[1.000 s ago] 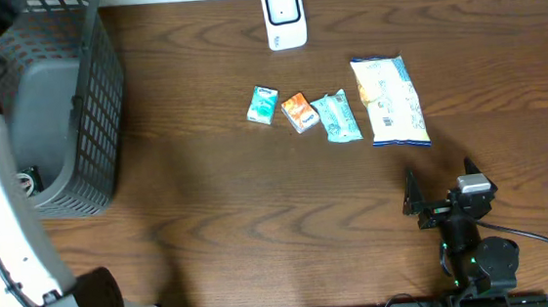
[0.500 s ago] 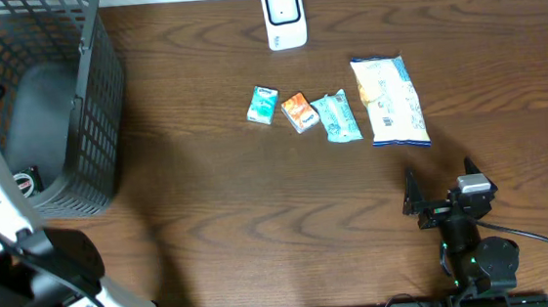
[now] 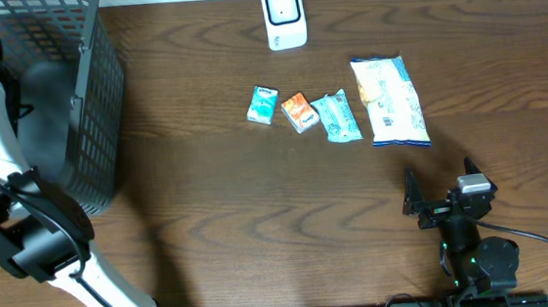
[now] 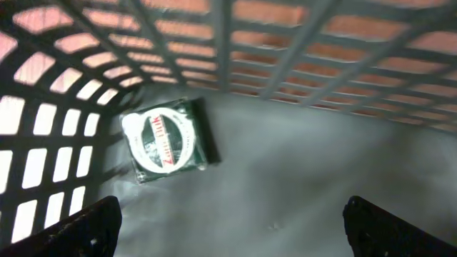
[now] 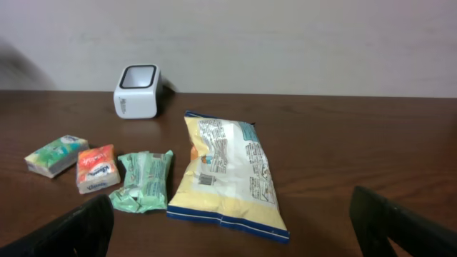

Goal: Scan the item barcode
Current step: 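Move the left gripper back into the basket above the green Zam-Buk tin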

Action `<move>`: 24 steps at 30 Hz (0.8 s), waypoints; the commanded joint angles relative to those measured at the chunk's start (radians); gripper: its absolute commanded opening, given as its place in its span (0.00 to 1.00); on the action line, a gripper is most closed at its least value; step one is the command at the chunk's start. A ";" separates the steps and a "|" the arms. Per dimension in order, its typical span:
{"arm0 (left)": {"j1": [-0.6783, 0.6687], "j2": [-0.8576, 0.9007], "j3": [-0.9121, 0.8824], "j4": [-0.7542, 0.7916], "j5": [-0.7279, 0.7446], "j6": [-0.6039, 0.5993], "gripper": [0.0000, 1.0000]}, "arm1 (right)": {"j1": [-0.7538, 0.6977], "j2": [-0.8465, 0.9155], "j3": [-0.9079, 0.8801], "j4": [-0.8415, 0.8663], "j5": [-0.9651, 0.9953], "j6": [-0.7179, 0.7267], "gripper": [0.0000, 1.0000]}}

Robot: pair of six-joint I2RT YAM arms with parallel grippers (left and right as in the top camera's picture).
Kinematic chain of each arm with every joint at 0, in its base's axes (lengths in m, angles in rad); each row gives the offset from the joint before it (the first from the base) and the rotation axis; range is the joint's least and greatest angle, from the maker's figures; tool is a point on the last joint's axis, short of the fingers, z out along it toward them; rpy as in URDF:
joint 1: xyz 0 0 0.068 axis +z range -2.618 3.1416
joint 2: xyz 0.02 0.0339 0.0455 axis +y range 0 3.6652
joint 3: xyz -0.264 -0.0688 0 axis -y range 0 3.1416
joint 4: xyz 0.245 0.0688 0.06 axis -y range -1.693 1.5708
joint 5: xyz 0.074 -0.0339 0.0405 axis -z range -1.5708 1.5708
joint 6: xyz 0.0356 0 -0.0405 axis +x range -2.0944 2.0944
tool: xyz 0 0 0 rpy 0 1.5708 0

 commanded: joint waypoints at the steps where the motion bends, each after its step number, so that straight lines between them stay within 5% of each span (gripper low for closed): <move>1: 0.025 0.017 -0.068 -0.008 -0.036 -0.156 0.98 | 0.007 -0.005 -0.001 -0.005 -0.003 -0.011 0.99; 7: 0.039 0.018 -0.164 0.049 -0.035 -0.287 0.98 | 0.007 -0.005 -0.001 -0.005 -0.003 -0.011 0.99; 24: 0.104 0.033 -0.303 0.169 -0.032 -0.303 0.98 | 0.007 -0.005 -0.001 -0.005 -0.003 -0.011 0.99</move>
